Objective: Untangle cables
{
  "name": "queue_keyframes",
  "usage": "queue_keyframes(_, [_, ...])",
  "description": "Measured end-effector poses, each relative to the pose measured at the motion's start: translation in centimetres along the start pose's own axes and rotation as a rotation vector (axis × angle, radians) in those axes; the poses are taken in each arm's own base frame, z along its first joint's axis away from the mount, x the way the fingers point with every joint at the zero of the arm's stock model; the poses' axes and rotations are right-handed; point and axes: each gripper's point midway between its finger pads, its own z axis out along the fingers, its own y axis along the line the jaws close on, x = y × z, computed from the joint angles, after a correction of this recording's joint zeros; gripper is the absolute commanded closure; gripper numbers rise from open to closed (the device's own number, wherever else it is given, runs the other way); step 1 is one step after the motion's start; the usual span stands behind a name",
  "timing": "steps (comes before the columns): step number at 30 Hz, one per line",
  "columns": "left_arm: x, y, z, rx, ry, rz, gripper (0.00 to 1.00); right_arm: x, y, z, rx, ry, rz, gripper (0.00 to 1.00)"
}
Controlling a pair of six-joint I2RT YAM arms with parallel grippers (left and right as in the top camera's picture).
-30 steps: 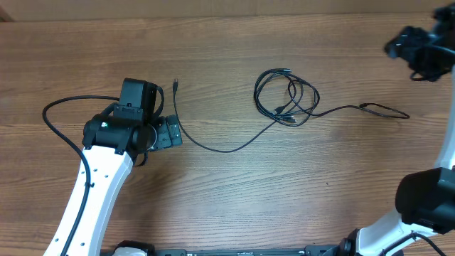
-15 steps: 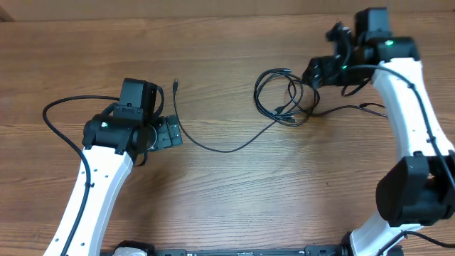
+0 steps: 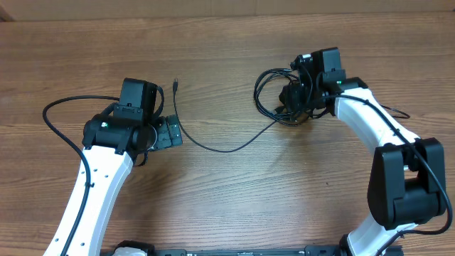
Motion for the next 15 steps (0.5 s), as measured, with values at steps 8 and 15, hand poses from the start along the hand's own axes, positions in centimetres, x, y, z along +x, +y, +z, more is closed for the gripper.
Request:
queue_keyframes(8, [0.0,-0.1,0.0,0.003,0.002,0.0,0.0,1.3,-0.3,1.1,0.009,-0.007,0.034,0.37])
queue_keyframes(15, [0.0,-0.1,0.0,0.003,0.002,0.0,0.01,2.5,-0.3,1.7,0.007,0.011,0.049,0.58])
